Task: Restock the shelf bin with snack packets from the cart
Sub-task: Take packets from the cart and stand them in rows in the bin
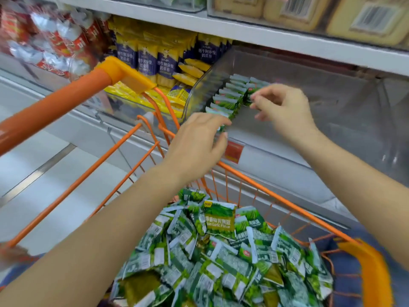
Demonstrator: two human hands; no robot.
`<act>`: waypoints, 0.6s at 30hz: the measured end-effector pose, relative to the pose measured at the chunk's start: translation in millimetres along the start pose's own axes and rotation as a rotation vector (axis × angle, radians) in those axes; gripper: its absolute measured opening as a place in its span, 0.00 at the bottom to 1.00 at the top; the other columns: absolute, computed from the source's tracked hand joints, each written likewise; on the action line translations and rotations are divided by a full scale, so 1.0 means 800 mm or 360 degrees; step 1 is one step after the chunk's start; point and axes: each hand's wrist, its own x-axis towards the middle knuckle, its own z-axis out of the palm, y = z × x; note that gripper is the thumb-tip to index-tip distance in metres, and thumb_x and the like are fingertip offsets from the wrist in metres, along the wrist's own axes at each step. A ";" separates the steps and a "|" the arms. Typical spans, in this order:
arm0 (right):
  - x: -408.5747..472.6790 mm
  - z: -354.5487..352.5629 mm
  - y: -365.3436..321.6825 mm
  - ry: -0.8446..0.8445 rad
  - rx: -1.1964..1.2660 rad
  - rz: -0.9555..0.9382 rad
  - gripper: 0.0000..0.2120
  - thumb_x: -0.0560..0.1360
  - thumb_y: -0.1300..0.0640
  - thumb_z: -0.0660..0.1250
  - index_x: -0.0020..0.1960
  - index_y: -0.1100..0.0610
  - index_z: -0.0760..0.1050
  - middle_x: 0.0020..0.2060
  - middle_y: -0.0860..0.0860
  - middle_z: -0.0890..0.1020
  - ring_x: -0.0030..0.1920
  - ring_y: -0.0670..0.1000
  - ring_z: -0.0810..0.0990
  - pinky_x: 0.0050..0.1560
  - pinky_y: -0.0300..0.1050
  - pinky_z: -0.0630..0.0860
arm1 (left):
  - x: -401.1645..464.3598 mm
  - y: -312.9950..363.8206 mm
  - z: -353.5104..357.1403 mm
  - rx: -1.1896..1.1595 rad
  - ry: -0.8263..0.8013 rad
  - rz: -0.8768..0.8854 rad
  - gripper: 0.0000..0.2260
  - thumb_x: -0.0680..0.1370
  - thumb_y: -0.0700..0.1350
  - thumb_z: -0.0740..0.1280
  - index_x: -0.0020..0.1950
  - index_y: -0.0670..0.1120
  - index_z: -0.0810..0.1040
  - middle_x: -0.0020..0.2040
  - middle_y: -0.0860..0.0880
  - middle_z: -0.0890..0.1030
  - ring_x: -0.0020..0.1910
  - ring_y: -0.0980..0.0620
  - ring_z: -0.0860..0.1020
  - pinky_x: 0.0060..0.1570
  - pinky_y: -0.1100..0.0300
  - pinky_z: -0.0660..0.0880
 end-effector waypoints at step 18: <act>-0.178 0.020 -0.013 -0.0788 -0.0627 -0.0730 0.12 0.76 0.48 0.59 0.51 0.48 0.80 0.38 0.36 0.79 0.39 0.35 0.73 0.36 0.31 0.67 | -0.115 -0.027 -0.004 0.0557 -0.1146 -0.0117 0.09 0.79 0.50 0.67 0.56 0.49 0.83 0.58 0.51 0.80 0.56 0.49 0.78 0.50 0.56 0.74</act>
